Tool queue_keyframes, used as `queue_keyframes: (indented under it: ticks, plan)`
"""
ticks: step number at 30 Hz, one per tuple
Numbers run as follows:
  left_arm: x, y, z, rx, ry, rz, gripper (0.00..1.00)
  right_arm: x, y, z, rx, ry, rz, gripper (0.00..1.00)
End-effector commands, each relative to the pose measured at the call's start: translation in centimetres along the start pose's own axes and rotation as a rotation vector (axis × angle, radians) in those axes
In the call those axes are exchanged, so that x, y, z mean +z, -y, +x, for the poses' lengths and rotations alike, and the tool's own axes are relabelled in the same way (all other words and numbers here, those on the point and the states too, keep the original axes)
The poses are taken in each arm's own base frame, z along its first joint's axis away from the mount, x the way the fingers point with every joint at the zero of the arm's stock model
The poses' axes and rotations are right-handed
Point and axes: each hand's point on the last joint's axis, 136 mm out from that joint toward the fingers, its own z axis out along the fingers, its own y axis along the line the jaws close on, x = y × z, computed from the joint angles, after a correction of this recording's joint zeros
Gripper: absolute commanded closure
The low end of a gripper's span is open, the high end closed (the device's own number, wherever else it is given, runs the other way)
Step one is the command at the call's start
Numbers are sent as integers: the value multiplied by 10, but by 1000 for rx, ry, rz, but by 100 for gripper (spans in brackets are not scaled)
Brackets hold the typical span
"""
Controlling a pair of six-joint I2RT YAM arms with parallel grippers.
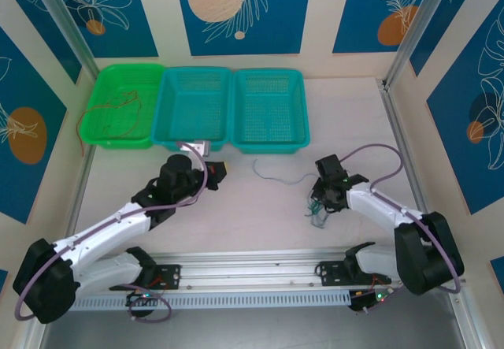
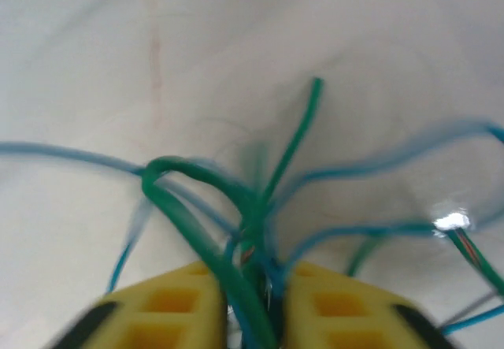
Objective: Untangle the cables
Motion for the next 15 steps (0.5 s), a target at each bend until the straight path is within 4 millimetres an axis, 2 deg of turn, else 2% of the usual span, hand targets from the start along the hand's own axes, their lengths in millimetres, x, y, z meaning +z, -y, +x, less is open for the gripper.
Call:
queue_keyframes:
  ticks: [1, 5, 8, 11, 15]
  plan:
    - [10, 25, 24, 67, -103, 176, 100, -14, -50, 0, -140, -12, -259, 87]
    - [31, 59, 41, 197, -194, 267, 70, -29, -83, 6, -257, -29, -420, 91]
    - [41, 83, 40, 266, -204, 352, 55, -42, -102, 11, -343, -31, -507, 91]
    - [49, 102, 40, 298, -248, 433, 48, -52, -114, 19, -430, -27, -536, 90]
    - [68, 120, 42, 234, -323, 488, 45, -57, -123, 25, -480, -25, -545, 90]
